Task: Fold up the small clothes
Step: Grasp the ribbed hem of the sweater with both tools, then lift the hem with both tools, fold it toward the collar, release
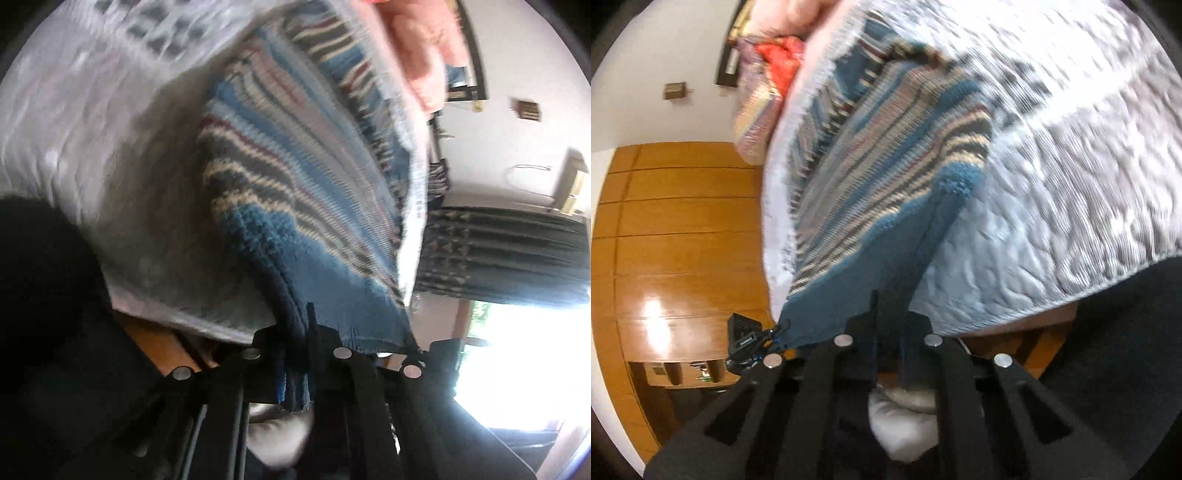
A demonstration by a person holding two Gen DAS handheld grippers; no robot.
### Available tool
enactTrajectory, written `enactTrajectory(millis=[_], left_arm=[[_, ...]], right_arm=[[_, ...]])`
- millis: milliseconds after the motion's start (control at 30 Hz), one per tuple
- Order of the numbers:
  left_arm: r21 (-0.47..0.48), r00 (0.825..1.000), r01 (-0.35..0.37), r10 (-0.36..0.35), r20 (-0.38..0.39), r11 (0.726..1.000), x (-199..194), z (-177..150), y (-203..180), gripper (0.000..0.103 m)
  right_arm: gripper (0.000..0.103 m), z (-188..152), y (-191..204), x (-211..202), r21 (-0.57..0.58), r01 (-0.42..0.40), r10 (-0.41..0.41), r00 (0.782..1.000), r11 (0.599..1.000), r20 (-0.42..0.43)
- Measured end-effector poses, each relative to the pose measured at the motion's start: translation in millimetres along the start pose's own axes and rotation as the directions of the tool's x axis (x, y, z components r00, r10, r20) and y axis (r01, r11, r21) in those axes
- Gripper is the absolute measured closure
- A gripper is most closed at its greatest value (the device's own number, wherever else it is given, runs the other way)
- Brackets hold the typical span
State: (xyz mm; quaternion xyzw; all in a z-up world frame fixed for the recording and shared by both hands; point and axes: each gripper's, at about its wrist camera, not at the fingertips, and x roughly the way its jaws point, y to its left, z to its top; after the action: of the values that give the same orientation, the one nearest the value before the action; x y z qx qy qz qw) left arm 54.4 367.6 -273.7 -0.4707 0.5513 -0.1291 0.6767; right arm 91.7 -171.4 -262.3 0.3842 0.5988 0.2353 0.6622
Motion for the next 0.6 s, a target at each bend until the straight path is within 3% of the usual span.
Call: enactTrajectory(millis=[300,600], left_arm=[[0.077,0.994,0.077,-0.083,0.076,0.994,-38.2,25.4,-54.6,0.096],[0.084,0.988,0.102,-0.111,0.111,0.991,-49.7,76.4,-84.7,0.096]], right_arm=[[0.097,31.0,56.1,-26.7,-0.092,-0.070,0.076,0.995,0.993,0.063],[0.097,92.6,92.6,-24.7,-0.159,-0.049,0.064,0.994,0.986,0.092]])
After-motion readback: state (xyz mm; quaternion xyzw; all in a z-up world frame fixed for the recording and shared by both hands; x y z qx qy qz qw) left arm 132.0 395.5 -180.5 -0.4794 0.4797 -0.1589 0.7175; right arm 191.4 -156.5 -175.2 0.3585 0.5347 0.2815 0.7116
